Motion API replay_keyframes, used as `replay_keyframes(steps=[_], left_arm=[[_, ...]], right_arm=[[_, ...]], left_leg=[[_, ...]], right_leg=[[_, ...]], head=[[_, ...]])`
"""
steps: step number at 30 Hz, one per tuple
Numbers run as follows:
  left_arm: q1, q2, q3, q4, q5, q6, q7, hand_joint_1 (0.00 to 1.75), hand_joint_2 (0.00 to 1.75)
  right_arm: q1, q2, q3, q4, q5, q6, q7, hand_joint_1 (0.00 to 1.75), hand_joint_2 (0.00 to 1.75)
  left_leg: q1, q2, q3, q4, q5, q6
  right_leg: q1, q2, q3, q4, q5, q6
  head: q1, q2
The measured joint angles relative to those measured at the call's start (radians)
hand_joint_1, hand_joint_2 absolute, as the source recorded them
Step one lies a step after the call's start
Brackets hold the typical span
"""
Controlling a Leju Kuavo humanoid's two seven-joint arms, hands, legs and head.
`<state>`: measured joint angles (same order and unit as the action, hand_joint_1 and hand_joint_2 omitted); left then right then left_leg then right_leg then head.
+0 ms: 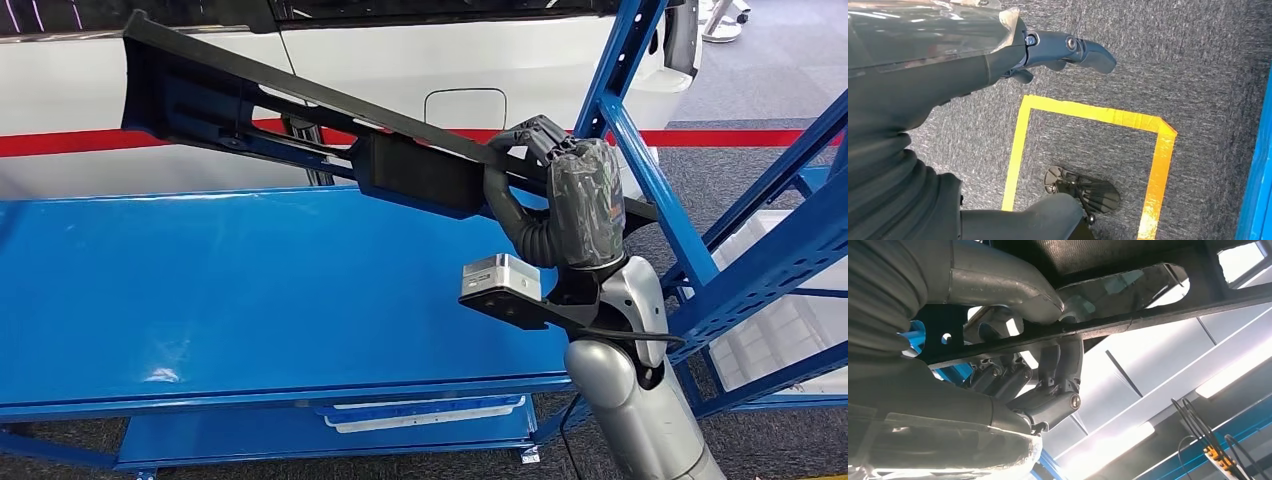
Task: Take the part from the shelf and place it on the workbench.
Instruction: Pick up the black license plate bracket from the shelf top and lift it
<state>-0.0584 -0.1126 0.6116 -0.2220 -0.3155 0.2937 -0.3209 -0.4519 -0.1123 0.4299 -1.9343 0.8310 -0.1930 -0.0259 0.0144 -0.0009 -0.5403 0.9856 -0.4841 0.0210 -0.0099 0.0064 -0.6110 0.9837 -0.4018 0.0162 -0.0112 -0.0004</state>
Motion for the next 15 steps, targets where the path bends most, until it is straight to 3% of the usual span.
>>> replay_keyframes(steps=[2, 3, 6, 7, 8, 9, 10, 12, 13, 15], left_arm=[[-0.001, -0.003, 0.002, 0.000, 0.001, 0.000, 0.005, 0.00, 1.75], [-0.002, -0.004, 0.003, 0.000, 0.003, 0.001, 0.008, 0.00, 1.75], [-0.004, -0.009, 0.015, 0.000, 0.017, 0.010, 0.014, 0.00, 1.75], [-0.004, -0.010, 0.022, 0.000, 0.023, 0.015, 0.016, 0.00, 1.75], [-0.004, -0.012, 0.028, 0.000, 0.030, 0.019, 0.017, 0.00, 1.75], [-0.004, -0.014, 0.035, 0.000, 0.034, 0.023, 0.018, 0.00, 1.75], [-0.004, -0.017, 0.040, 0.000, 0.038, 0.025, 0.018, 0.00, 1.75], [-0.005, -0.018, 0.048, 0.000, 0.041, 0.028, 0.019, 0.00, 1.75], [-0.006, -0.018, 0.051, 0.000, 0.041, 0.029, 0.019, 0.00, 1.75], [-0.007, -0.020, 0.059, 0.000, 0.044, 0.033, 0.019, 0.00, 1.75]], right_arm=[[-0.003, -0.003, -0.001, 0.001, -0.013, 0.004, -0.001, 1.75, 1.75], [-0.007, -0.005, -0.002, 0.002, -0.023, 0.006, -0.002, 1.75, 1.75], [-0.024, -0.010, -0.002, 0.021, -0.067, 0.015, -0.019, 1.75, 1.75], [-0.030, -0.011, -0.002, 0.033, -0.085, 0.017, -0.028, 1.75, 1.75], [-0.037, -0.011, -0.002, 0.047, -0.100, 0.018, -0.036, 1.75, 1.75], [-0.045, -0.011, -0.002, 0.058, -0.112, 0.018, -0.043, 1.75, 1.75], [-0.054, -0.010, -0.001, 0.069, -0.120, 0.018, -0.049, 1.75, 1.75], [-0.071, -0.009, 0.000, 0.084, -0.129, 0.018, -0.054, 1.75, 1.75], [-0.077, -0.007, 0.000, 0.090, -0.131, 0.018, -0.056, 1.75, 1.75], [-0.084, -0.004, 0.001, 0.102, -0.138, 0.017, -0.061, 1.75, 1.75]], left_leg=[[0.004, 0.003, 0.009, -0.018, 0.018, 0.011], [0.006, 0.005, 0.013, -0.028, 0.026, 0.016], [0.008, 0.009, 0.012, -0.037, 0.036, 0.021], [0.008, 0.009, 0.010, -0.036, 0.036, 0.020], [0.010, 0.010, 0.008, -0.033, 0.036, 0.019], [0.012, 0.009, 0.005, -0.030, 0.036, 0.016], [0.016, 0.009, 0.003, -0.024, 0.034, 0.012], [0.018, 0.006, -0.007, -0.009, 0.028, -0.002], [0.016, 0.003, -0.012, 0.000, 0.026, -0.010], [0.013, -0.002, -0.022, 0.011, 0.027, -0.019]], right_leg=[[0.002, -0.001, -0.005, 0.008, -0.007, 0.007], [0.002, -0.002, -0.016, 0.032, -0.025, 0.006], [-0.004, -0.003, -0.089, 0.217, -0.115, 0.003], [-0.007, -0.003, -0.107, 0.269, -0.134, 0.008], [-0.012, -0.004, -0.107, 0.285, -0.136, 0.018], [-0.017, -0.004, -0.086, 0.257, -0.122, 0.030], [-0.024, -0.006, -0.045, 0.191, -0.098, 0.045], [-0.027, -0.004, 0.030, 0.067, -0.068, 0.060], [-0.026, -0.001, 0.047, 0.036, -0.064, 0.058], [-0.024, 0.005, 0.045, 0.040, -0.066, 0.046]], head=[[0.001, 0.000], [0.001, 0.000], [0.003, 0.000], [0.004, 0.000], [0.004, 0.000], [0.004, 0.000], [0.004, 0.000], [0.006, 0.000], [0.007, 0.000], [0.006, 0.000]])
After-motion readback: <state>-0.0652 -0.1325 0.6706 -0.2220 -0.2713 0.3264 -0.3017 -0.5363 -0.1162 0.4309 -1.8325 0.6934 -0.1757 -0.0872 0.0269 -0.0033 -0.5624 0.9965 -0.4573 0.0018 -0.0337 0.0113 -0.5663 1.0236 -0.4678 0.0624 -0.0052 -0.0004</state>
